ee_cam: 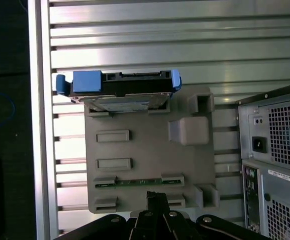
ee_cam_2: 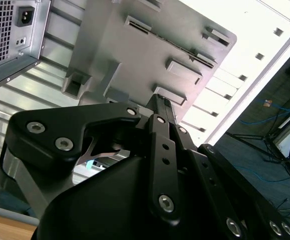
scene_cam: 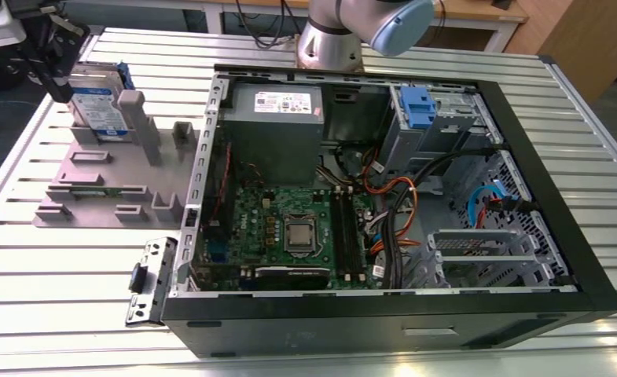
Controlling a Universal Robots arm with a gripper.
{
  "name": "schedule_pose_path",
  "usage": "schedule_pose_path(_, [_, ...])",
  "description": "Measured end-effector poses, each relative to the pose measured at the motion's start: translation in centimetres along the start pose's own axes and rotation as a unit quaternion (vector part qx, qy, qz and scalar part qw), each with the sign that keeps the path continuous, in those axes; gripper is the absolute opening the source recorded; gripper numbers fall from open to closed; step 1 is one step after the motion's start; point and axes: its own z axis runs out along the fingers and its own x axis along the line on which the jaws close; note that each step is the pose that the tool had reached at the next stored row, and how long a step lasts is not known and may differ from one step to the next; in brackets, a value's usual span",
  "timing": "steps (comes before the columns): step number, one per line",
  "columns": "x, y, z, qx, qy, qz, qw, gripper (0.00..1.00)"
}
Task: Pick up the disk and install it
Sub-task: 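Reach for the disk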
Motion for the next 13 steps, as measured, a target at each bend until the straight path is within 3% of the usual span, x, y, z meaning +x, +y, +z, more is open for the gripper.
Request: schedule_pose_path(13, [0.34,-0.03,-0.01,0.0,0.0,0.0,1.0,0.1])
